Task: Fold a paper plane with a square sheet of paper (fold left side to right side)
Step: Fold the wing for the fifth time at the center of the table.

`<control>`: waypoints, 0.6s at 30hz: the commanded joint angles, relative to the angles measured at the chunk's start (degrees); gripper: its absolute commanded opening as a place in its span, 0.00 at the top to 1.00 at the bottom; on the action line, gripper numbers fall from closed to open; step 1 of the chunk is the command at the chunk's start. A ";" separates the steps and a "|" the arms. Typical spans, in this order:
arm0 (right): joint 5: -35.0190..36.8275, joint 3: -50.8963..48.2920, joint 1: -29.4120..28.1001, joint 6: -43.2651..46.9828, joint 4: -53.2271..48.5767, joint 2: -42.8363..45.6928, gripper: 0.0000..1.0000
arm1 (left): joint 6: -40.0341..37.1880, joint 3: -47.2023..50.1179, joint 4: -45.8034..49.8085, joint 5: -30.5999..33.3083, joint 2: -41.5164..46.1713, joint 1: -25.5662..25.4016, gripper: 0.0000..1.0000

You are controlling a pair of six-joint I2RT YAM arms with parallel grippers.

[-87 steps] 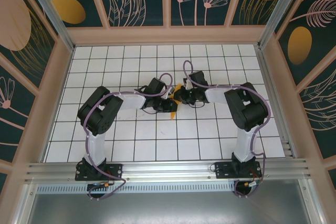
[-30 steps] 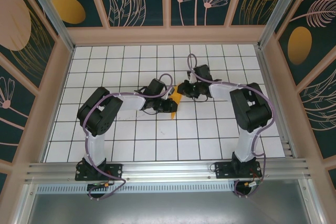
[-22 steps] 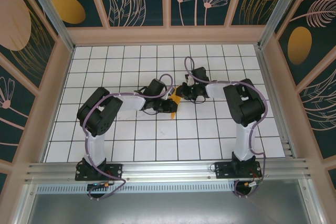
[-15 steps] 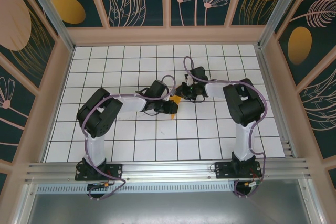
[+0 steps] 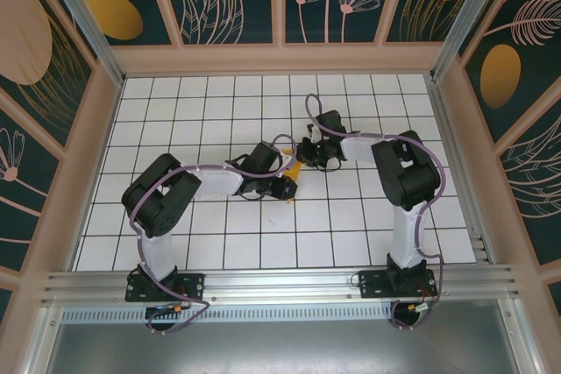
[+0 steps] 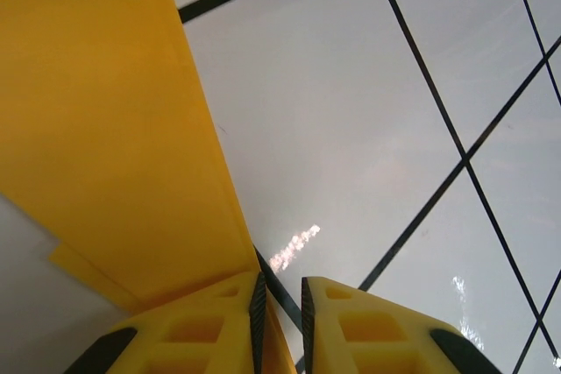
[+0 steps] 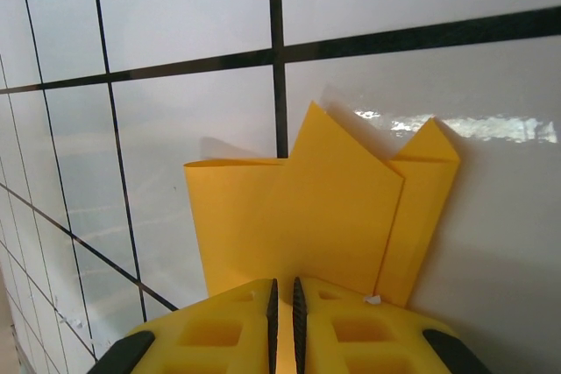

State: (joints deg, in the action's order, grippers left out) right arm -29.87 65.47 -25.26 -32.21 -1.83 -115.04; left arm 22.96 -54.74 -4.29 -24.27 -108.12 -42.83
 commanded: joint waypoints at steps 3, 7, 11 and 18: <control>4.99 0.47 0.37 1.27 -2.50 -3.29 0.82 | -0.98 5.29 11.67 -4.06 0.92 -3.53 0.78; 5.15 0.45 0.33 1.35 -2.73 -3.30 0.82 | -0.82 7.72 11.09 -4.27 3.11 -3.63 0.78; 5.16 0.62 0.29 1.42 -2.83 -3.38 0.82 | -0.33 9.74 9.89 -5.64 4.92 -3.75 0.78; 5.10 0.62 0.29 1.53 -3.05 -3.35 0.82 | -0.01 7.83 10.51 -6.56 9.55 -3.51 0.78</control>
State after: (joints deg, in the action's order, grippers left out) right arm -29.87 66.19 -25.28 -31.88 -2.83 -115.31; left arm 22.81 -46.46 -0.71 -28.29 -100.55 -45.65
